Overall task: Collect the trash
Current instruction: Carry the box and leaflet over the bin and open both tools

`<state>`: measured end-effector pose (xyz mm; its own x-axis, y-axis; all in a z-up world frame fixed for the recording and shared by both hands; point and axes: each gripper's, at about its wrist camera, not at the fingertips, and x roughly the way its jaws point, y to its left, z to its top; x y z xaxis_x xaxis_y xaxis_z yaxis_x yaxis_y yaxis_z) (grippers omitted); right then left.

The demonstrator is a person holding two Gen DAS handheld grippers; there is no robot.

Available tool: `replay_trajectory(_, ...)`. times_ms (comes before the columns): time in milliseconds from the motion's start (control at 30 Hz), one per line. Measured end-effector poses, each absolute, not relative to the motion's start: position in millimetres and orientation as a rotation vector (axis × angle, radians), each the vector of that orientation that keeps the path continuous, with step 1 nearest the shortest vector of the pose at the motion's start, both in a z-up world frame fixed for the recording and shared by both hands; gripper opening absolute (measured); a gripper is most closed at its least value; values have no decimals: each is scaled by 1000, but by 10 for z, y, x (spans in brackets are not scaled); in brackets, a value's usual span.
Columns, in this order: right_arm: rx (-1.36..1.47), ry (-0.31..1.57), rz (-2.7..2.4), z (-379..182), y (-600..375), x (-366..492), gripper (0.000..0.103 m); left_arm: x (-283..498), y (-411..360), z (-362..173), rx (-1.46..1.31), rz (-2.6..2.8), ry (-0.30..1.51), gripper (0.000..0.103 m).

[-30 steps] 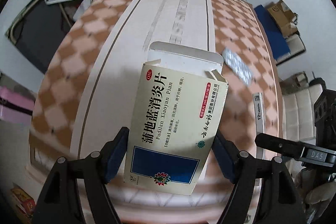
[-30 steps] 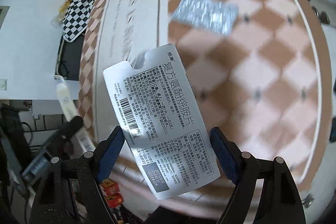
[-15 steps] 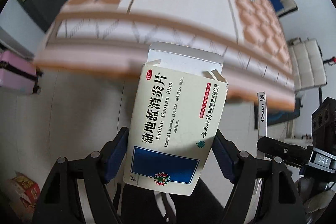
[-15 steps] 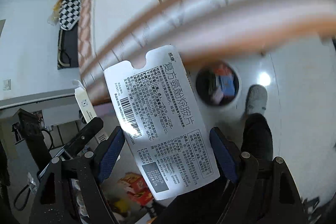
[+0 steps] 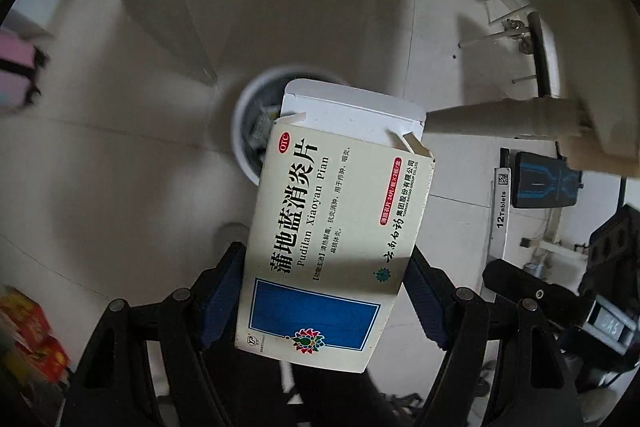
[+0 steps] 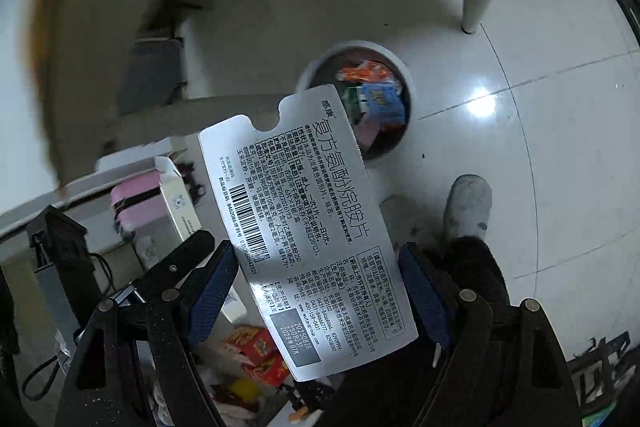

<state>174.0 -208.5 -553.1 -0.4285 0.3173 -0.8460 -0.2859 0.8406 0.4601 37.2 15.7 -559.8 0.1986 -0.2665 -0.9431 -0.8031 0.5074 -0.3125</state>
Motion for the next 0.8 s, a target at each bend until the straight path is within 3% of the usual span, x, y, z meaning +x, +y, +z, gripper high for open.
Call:
replay_trajectory(267, 91, 1911, 593, -6734, -1802, 2054, 83, 649, 485, -6741, -1147, 425, 1409, 75)
replay_trajectory(433, 124, 1910, 554, -7351, -1620, 2160, 84, 787, 644, -7025, -1131, 450, 1432, 76)
replay_trajectory(467, 128, 1910, 554, -7427, -1605, 2176, 84, 794, 676, -7072, -1132, 459, 1423, 82)
replay_trajectory(500, 130, 1911, 550, -7515, -1581, 2187, 84, 793, 711, -7101, -1130, 467, 1421, 100)
replay_trajectory(533, 133, 1922, 552, -7604, -1542, 2194, 84, 786, 745, -7126, -1126, 474, 1417, 103)
replay_trajectory(567, 137, 1925, 554, -7658, -1520, 2204, 85, 777, 746, -7136, -1123, 479, 1415, 103)
replay_trajectory(633, 130, 1907, 565, -7755, -1470, 2208, 103, 772, 759, -7154, -1112, 491, 1422, 103)
replay_trajectory(800, 130, 1867, 596, -7770, -1419, 2184, 103, 673, 745, -7083, -1028, 554, 1441, 103)
